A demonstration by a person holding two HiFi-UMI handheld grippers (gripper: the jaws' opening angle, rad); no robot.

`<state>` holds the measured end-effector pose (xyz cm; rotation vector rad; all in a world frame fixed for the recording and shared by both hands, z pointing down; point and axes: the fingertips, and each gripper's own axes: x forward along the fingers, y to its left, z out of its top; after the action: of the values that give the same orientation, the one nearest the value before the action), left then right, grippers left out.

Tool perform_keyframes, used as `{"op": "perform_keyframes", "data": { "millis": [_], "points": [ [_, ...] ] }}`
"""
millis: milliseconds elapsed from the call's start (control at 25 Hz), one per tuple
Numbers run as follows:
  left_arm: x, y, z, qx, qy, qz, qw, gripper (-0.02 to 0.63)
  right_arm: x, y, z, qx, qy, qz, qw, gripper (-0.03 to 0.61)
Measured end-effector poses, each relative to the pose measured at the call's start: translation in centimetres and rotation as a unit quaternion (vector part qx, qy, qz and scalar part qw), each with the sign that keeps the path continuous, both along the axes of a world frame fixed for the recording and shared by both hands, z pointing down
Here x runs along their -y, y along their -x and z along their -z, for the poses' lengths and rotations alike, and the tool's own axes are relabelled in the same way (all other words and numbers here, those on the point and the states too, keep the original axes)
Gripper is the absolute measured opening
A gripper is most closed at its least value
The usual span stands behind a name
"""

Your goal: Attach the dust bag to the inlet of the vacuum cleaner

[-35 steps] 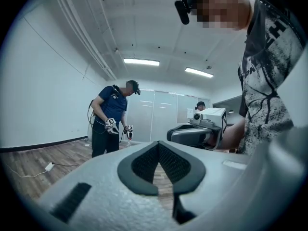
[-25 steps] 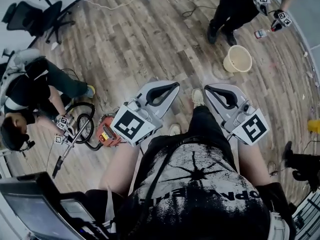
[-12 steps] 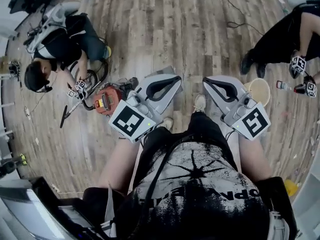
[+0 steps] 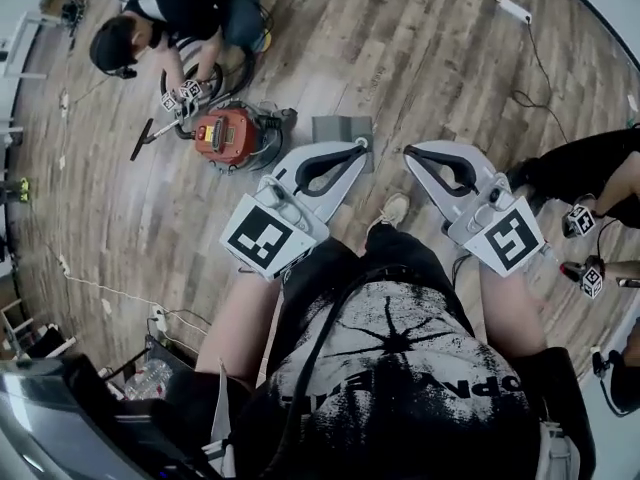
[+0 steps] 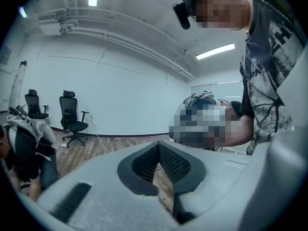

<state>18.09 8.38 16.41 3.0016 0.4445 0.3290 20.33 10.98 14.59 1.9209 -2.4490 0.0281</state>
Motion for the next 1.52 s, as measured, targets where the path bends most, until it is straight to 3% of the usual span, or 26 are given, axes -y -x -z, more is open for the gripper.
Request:
{"op": "perform_keyframes", "data": {
  "millis": [400, 680, 1000, 1280, 1520],
  "points": [
    [3.9, 7.2, 0.2, -0.013, -0.008, 0.125, 0.9921, 0.005, 5.8, 6.4, 0.0, -0.014, -0.004, 0.132, 0.991, 0.006],
    [9.1, 14.1, -0.2, -0.024, 0.007, 0.158, 0.9872, 0.005, 11.0, 13.2, 1.0, -0.043, 0.001, 0.159, 0.986, 0.006],
    [12.0, 16.8, -0.6, -0.031, -0.007, 0.204, 0.9786, 0.005, 13.8, 14.8, 0.8, -0.069, 0.011, 0.189, 0.980, 0.008],
    [14.8, 14.4, -0.1, -0.030, -0.006, 0.297, 0.9543, 0.005, 17.1, 13.2, 0.5, -0.077, 0.015, 0.287, 0.955, 0.008],
    [14.5, 11.6, 0.3, -0.034, 0.003, 0.394, 0.9186, 0.005, 17.1, 10.3, 0.0, -0.071, 0.018, 0.381, 0.922, 0.008]
  ]
}}
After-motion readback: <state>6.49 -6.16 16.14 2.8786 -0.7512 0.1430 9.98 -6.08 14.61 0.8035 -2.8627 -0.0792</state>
